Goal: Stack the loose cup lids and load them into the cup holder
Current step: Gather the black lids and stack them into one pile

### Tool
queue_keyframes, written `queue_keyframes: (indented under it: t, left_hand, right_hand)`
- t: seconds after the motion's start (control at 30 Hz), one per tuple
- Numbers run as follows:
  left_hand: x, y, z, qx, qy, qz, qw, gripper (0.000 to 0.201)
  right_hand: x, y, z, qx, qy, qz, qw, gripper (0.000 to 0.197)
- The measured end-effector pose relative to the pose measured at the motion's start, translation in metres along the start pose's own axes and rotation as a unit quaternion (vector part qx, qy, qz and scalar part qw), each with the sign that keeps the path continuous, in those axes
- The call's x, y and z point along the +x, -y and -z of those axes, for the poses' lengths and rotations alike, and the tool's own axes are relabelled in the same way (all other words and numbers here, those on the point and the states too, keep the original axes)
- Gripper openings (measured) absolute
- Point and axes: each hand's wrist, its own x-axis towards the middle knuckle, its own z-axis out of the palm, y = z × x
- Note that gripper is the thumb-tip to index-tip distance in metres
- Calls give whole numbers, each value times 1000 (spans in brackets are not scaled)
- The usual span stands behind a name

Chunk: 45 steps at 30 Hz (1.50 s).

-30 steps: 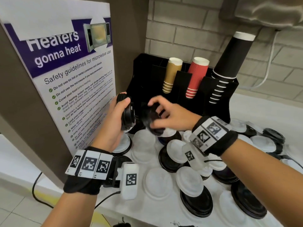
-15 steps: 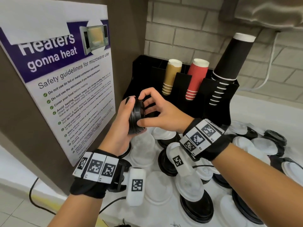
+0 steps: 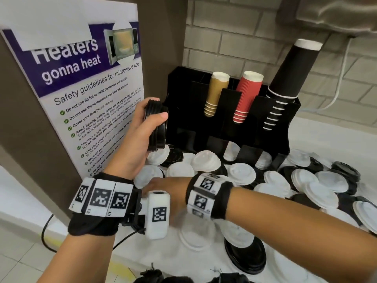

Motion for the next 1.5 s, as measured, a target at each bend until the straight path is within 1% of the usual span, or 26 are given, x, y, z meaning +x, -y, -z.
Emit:
queue_keyframes:
  t: [0.07,0.13,0.2,0.27,0.33,0.37,0.43,0.5,0.57,0.6,0.63,0.7,0.73,0.77,0.8,0.87,0.93,1.13,1.23,1.27,1.3,1.37,1.4,1.43,1.47,1.5]
  left_hand:
    - [-1,-1,1,7,-1,-4,1000,45]
    - [-1,-1,2,12,-2,-5,1000,36]
    - [-4,-3,5,16,0,-8,1000,32]
    - [-6,-6,8,19,-4,-8,1000,35]
    - [-8,-8,12,15,-12,-11,1000,42]
    - [-8,-8,14,12,-15,-14,1000,43]
    - [-8,-6,17,8,-22,-20,1000,41]
    - [-9,-2,18,2,-26,-21,999,38]
    - [-11,5,17,-6,-25,-9,1000,41]
    - [-12,9,15,-12,-26,1,1000,43]
    - [-13,14,13,-19,-30,11,999,43]
    - [-14,22,8,-38,-33,32,998,39]
    - [-15,25,5,-45,-28,44,998,37]
    - [-16,28,3,-52,-21,58,997,38]
    - [-17,30,0,-61,-15,71,996,44]
    - [-18,31,-3,-82,-9,91,992,54]
    - [-18,30,-6,-99,-15,101,990,58]
    - [-15,33,-9,-112,-27,95,989,58]
    - [-12,34,-7,-114,-27,97,988,60]
    - [-11,35,-6,-110,-28,91,989,60]
    - [-10,36,-4,-103,-33,80,991,57]
    - [-7,34,0,-91,-50,50,993,48]
    - [-5,33,3,-85,-63,34,994,44]
    - [-3,31,6,-78,-74,20,994,42]
    - [-1,29,9,-68,-81,8,994,39]
    - [0,28,12,-53,-84,-3,995,38]
  right_hand:
    - [12,2,-10,-19,25,-47,998,66]
    - [17,2,-14,-26,28,-57,998,65]
    - [17,7,-9,-65,44,-37,996,68]
    - [11,8,4,-86,36,9,996,74]
    - [-1,5,19,-31,-10,34,999,81]
    - [-9,0,26,6,-41,25,999,83]
    - [-25,-15,40,52,-97,-26,994,85]
    - [-41,-31,51,94,-145,-81,982,83]
    - [-55,-44,59,179,-192,-116,958,73]
    - [-60,-49,61,244,-211,-118,939,66]
    - [-65,-51,62,323,-227,-108,912,59]
    - [-71,-52,64,460,-258,-69,847,49]
    - [-73,-50,64,495,-274,-47,823,48]
    - [-74,-49,64,507,-285,-30,813,49]
    - [-75,-46,65,501,-294,-16,813,51]
    - [-74,-43,66,457,-308,0,834,57]
    - [-72,-41,65,424,-317,11,848,60]
    - [-67,-37,64,410,-345,20,844,61]
    - [-66,-37,65,387,-346,28,854,60]
    - [-65,-38,66,395,-343,33,852,57]
    - [-64,-40,66,421,-339,34,840,51]
    - [-55,-44,67,481,-341,-5,808,32]
    - [-48,-45,65,464,-346,-40,814,28]
    - [-38,-46,63,411,-345,-74,841,28]
    - [-28,-48,60,343,-326,-95,876,29]
    - [-17,-49,56,292,-292,-97,906,30]
